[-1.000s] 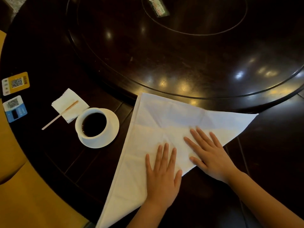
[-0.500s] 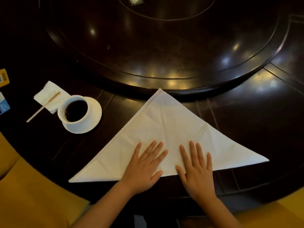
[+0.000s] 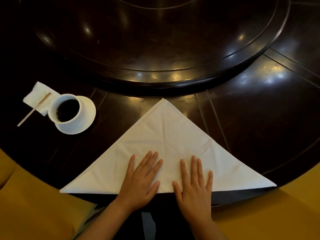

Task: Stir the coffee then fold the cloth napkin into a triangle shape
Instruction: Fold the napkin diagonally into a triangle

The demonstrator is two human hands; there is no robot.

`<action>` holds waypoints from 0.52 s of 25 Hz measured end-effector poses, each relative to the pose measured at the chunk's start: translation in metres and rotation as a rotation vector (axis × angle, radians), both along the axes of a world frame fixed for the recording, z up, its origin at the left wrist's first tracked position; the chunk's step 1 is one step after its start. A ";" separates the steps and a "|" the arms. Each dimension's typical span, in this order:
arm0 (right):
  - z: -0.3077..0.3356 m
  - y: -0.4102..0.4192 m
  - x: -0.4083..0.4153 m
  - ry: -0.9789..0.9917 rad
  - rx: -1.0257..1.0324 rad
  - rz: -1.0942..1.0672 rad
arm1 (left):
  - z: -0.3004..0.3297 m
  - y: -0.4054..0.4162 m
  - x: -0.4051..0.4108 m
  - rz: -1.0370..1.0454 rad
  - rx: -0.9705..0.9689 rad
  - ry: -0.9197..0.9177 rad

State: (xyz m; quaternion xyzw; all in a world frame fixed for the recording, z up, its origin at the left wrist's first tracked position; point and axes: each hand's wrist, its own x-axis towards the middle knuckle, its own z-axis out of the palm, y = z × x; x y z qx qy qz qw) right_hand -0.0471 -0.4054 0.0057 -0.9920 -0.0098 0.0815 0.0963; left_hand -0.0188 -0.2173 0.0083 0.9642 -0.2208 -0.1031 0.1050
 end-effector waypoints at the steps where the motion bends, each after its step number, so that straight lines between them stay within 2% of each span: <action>1: 0.001 0.004 0.005 -0.009 0.009 0.019 | 0.001 -0.009 0.001 0.060 0.013 -0.012; 6: 0.000 0.010 0.027 0.008 0.045 0.150 | -0.009 -0.038 0.005 0.170 0.120 0.013; 13: 0.000 -0.101 0.031 -0.008 -0.076 0.089 | -0.007 -0.039 0.007 0.195 0.143 0.021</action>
